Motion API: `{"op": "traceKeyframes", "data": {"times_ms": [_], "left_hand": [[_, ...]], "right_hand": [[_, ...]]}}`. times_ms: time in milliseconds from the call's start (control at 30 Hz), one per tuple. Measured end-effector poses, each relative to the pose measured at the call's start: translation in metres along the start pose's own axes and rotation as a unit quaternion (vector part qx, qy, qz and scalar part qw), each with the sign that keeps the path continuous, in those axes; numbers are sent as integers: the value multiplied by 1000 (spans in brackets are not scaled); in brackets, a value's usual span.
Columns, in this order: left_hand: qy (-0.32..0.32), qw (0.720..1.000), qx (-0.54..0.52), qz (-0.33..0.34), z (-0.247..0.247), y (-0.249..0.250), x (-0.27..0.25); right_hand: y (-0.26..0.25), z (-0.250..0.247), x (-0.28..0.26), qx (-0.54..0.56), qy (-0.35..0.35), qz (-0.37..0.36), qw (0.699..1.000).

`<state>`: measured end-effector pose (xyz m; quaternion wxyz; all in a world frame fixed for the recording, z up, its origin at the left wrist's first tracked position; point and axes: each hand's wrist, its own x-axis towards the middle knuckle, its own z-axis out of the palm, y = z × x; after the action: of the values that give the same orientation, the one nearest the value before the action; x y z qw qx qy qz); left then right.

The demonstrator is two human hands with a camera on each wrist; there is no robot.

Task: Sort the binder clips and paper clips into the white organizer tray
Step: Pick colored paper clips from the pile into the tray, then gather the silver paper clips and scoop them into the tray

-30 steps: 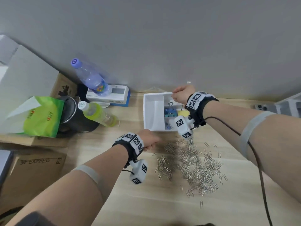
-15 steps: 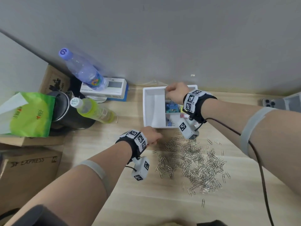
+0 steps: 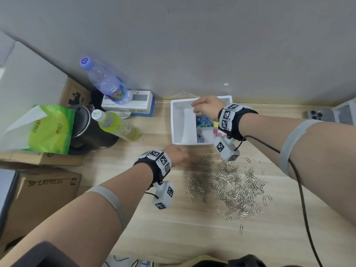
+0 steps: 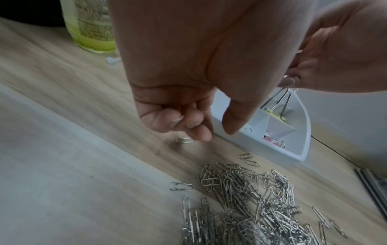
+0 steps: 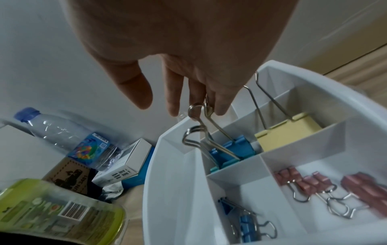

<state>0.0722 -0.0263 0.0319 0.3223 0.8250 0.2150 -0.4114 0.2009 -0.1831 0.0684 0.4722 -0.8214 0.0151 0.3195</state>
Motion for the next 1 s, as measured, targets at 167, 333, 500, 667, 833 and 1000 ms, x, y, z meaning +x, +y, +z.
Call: {"op": "traceKeyframes", "data": {"times_ms": [167, 333, 500, 667, 833, 1000], "left_hand": [[9, 1000, 12, -8, -5, -8, -6], [2, 1000, -2, -12, 1, -16, -11], [-1, 1000, 1, -8, 20, -19, -11], [53, 996, 66, -7, 33, -19, -5], [112, 974, 197, 10, 44, -30, 1], [116, 966, 221, 71, 57, -33, 0]], "right_hand": [[-6, 11, -16, -1, 20, -1, 1000], [1, 8, -23, 23, 89, -18, 996], [27, -1, -43, -6, 152, -43, 987], [46, -2, -55, 11, 157, -56, 986], [68, 13, -76, -63, 119, -55, 989], [105, 36, -89, -282, -30, -88, 955]]}}
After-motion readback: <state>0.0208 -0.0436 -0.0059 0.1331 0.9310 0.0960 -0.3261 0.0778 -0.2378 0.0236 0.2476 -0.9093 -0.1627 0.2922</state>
